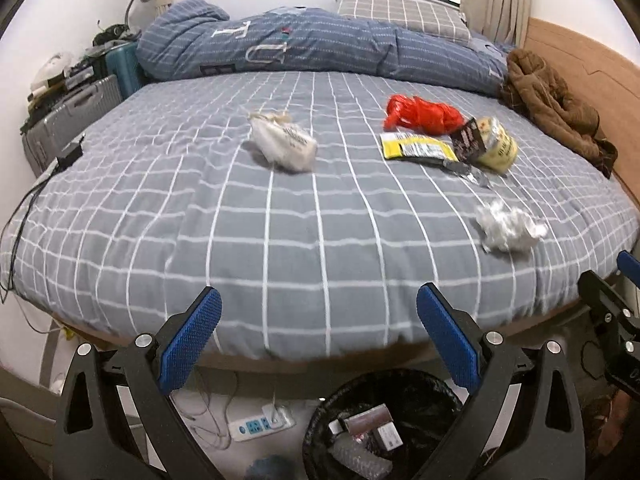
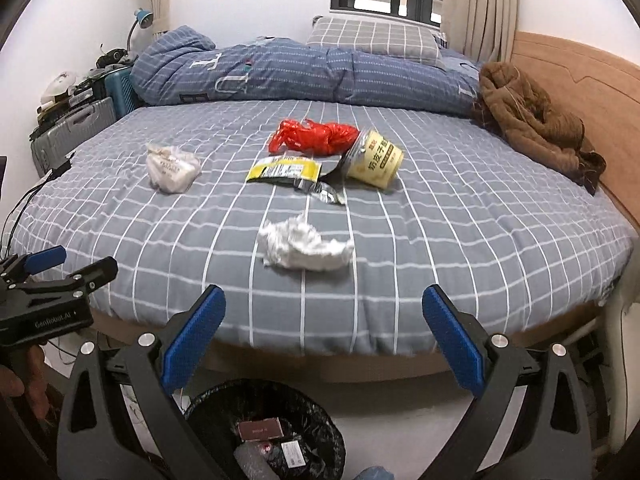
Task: Collect trash
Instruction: 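Raise both tools from the bin back over the bed toward the tissue, then grasp the white tissue with the right tool while the left grasps the cotton bag, then carry the white tissue and cosmetic cotton bag down over the trash bin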
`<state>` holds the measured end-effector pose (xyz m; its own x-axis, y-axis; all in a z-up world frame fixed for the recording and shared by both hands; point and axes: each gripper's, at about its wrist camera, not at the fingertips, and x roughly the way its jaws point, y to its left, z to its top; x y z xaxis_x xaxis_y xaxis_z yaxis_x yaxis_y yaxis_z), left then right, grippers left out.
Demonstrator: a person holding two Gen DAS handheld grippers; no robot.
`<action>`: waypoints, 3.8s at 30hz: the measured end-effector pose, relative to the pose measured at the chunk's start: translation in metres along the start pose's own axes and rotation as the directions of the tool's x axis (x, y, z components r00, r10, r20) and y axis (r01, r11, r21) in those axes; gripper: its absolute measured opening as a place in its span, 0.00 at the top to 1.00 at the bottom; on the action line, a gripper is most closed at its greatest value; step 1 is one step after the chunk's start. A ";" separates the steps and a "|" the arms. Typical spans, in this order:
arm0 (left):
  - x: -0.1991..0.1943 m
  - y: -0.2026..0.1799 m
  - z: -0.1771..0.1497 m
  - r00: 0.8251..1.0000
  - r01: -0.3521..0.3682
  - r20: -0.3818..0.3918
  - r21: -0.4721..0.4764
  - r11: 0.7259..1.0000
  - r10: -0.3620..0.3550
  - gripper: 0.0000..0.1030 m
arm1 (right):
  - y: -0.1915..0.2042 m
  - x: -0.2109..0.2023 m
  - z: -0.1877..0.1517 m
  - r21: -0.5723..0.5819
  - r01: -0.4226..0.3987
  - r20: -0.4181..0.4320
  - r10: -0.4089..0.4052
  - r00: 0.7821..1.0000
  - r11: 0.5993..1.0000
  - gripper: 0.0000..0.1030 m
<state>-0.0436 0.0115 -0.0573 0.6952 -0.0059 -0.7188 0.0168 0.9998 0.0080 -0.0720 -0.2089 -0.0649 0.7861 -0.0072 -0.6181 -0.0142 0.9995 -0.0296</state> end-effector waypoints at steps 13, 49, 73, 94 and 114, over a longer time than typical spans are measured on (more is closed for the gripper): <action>0.044 0.026 0.065 0.999 -0.046 0.027 -0.034 0.998 0.047 0.07 | 0.000 0.051 0.038 0.018 -0.022 -0.032 0.023 0.999 1.000 0.08; 0.192 0.037 0.143 0.990 -0.051 -0.134 -0.033 0.998 0.046 0.39 | 0.016 0.116 0.029 0.047 -0.103 -0.249 0.112 0.962 0.994 0.71; 0.138 0.032 0.141 0.998 -0.015 -0.060 -0.071 0.997 0.010 0.54 | 0.017 0.102 0.039 0.040 -0.104 -0.192 0.110 0.975 0.994 0.90; 0.066 0.022 0.094 0.999 0.016 -0.042 -0.058 0.998 -0.018 0.54 | 0.026 0.068 0.046 0.014 -0.116 -0.106 0.116 0.988 0.993 0.90; -0.001 0.004 0.043 0.997 0.075 -0.024 -0.046 0.996 -0.076 0.54 | 0.021 0.024 0.035 0.012 -0.124 -0.066 0.125 0.990 0.992 0.90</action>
<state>-0.0136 0.0145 -0.0266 0.6747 -0.0811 -0.7336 0.0352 0.9963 -0.0778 -0.0318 -0.1871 -0.0523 0.7359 0.1157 -0.6671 -0.1046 0.9929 0.0568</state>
